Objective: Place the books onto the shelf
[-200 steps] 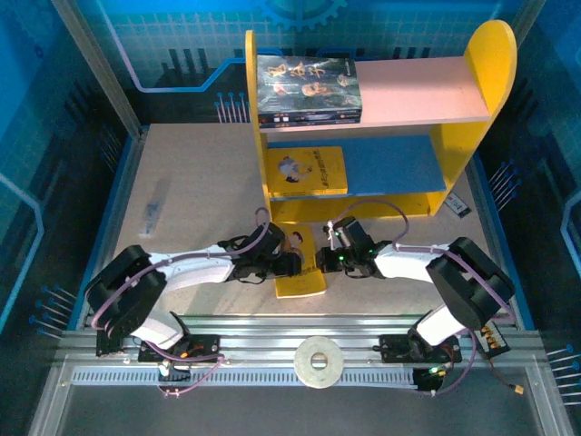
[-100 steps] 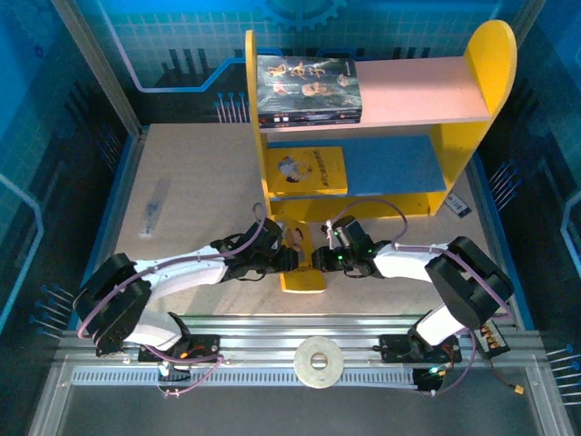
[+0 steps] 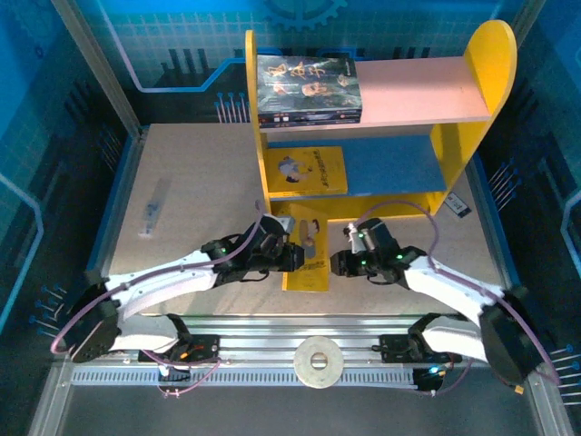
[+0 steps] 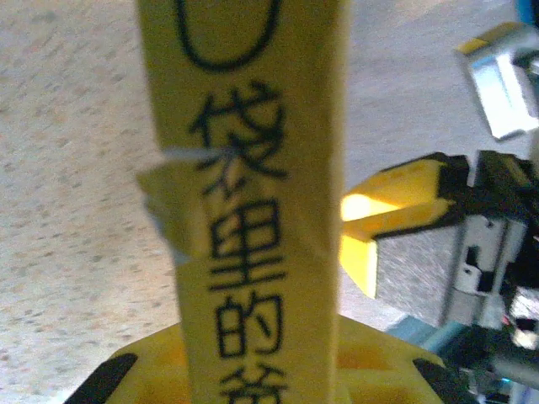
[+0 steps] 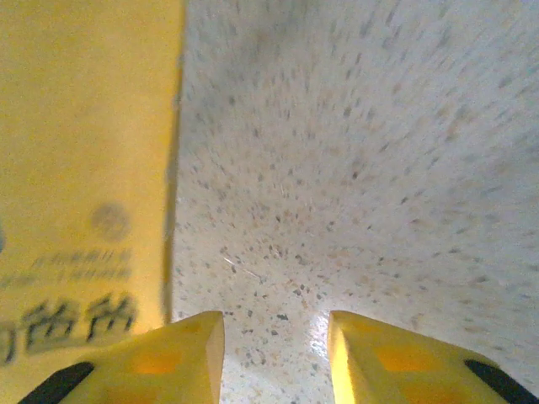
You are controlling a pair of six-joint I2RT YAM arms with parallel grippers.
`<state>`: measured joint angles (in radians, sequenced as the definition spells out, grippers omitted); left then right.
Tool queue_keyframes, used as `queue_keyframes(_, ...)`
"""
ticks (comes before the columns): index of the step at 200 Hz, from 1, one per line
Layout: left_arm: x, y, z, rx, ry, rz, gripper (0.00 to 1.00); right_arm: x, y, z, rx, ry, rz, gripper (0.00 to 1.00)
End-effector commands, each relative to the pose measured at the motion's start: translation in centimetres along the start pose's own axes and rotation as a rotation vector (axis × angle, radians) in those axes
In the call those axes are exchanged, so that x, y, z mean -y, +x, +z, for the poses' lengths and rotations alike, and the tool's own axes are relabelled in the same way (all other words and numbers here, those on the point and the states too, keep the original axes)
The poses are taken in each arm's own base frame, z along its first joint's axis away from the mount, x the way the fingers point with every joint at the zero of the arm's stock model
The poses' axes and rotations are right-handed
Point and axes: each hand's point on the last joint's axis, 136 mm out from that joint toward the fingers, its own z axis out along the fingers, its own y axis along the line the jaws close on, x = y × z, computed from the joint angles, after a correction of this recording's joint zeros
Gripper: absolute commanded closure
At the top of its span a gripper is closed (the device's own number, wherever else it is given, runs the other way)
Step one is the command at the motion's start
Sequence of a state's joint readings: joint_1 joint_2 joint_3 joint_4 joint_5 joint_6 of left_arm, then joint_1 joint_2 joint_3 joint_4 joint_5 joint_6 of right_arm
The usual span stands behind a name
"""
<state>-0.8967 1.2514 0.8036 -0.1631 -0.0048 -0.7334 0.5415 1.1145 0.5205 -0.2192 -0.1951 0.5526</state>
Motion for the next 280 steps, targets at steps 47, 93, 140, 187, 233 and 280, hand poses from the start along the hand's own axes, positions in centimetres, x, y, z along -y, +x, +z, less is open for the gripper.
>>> queue_keyframes(47,6.8,-9.3,-5.7,0.422,0.19,-0.109,1.0,0.0,-1.6,-8.8,0.173,-0.034,0.04,0.52)
queue_keyframes(93,9.1,-14.1,-5.6,0.589,0.206,-0.138,1.0,-0.9,-3.3,-11.3,0.28,-0.132,0.1,0.39)
queue_keyframes(140,11.5,-17.2,-5.0,0.663,0.221,-0.122,1.0,-2.4,-5.4,-13.3,0.377,-0.24,0.133,0.21)
queue_keyframes(187,12.1,-18.3,-4.3,0.699,0.23,-0.14,1.0,-4.1,-8.8,-14.1,0.486,-0.393,0.191,0.1)
queue_keyframes(233,12.3,-18.3,-3.8,0.717,0.289,-0.17,1.0,-4.4,-10.6,-14.2,0.529,-0.439,0.216,0.01)
queue_keyframes(280,12.1,-17.7,-2.9,0.712,0.355,-0.227,1.0,-3.6,-11.4,-13.4,0.564,-0.463,0.275,0.0)
